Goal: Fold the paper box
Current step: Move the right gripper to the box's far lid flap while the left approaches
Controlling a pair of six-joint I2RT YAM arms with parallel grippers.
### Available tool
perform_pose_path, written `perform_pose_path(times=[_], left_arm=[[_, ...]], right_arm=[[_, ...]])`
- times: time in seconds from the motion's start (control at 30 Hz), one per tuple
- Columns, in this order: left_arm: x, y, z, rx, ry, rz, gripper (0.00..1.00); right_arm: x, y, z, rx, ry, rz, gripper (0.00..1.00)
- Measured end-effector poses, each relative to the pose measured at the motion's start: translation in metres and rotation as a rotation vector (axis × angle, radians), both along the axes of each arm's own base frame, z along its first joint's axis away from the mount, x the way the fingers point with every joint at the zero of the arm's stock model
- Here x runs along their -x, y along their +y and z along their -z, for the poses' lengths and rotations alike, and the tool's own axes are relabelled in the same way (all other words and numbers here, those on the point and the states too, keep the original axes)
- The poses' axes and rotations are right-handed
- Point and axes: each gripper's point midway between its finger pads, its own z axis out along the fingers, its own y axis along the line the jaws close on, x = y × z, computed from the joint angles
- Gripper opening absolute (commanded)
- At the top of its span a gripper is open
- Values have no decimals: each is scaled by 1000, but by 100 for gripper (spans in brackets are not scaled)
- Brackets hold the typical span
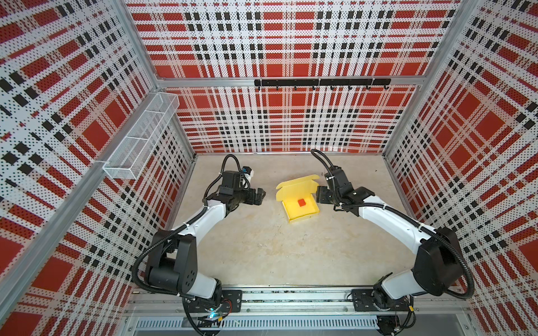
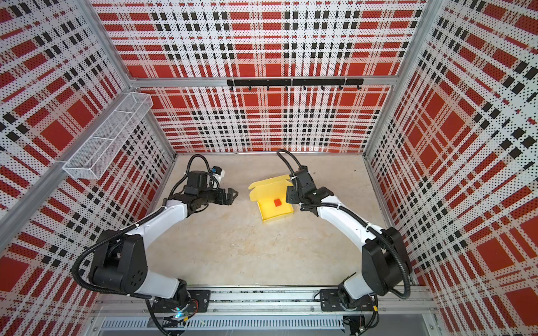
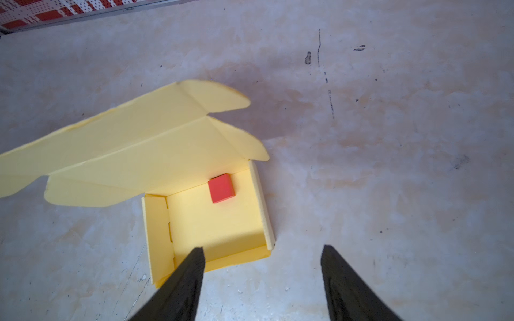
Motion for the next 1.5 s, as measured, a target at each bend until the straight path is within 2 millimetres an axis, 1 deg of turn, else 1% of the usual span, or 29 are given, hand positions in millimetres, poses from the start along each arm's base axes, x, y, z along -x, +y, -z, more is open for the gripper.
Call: perform_pose_path(times=[0.1, 0.23, 0.3, 0.4, 0.47, 0.57, 0.63, 0.8, 0.93, 1.13, 1.33, 1.43, 1.5], left_arm=[[4, -5, -2, 19, -11, 31, 99], [11, -12, 5, 41, -3, 68, 99], [15, -16, 8, 47, 3, 88, 100], [20, -27, 6, 51, -11, 139, 100], [22, -34, 3, 51, -26, 168, 99], [24, -40, 1, 46, -39, 198, 100], [26, -43, 0, 47, -42, 212, 100], [28, -46, -4, 54, -53, 224, 100], [27, -46, -10, 58, -73, 224, 100], [25, -48, -14, 64, -93, 224, 99], [25, -52, -16, 66, -103, 233, 99], [28, -58, -16, 67, -103, 251, 99], [31, -63, -16, 67, -102, 264, 99]], right_arm=[[-16, -14, -6, 3, 8, -15, 70], [-44, -27, -17, -36, -15, -37, 69], [-58, -38, -16, -68, -23, -34, 69], [-79, -47, -10, -109, -14, -40, 69], [-93, -45, -5, -125, -8, -58, 69], [-108, -31, 5, -152, 7, -106, 70], [-113, -22, 13, -172, 25, -139, 70], [-125, -7, 28, -210, 56, -184, 71], [-127, 0, 37, -242, 71, -208, 71], [-125, 10, 39, -283, 69, -244, 70], [-120, 24, 37, -306, 73, -289, 70], [-117, 28, 38, -314, 77, -302, 70], [-114, 31, 42, -317, 85, -309, 69]])
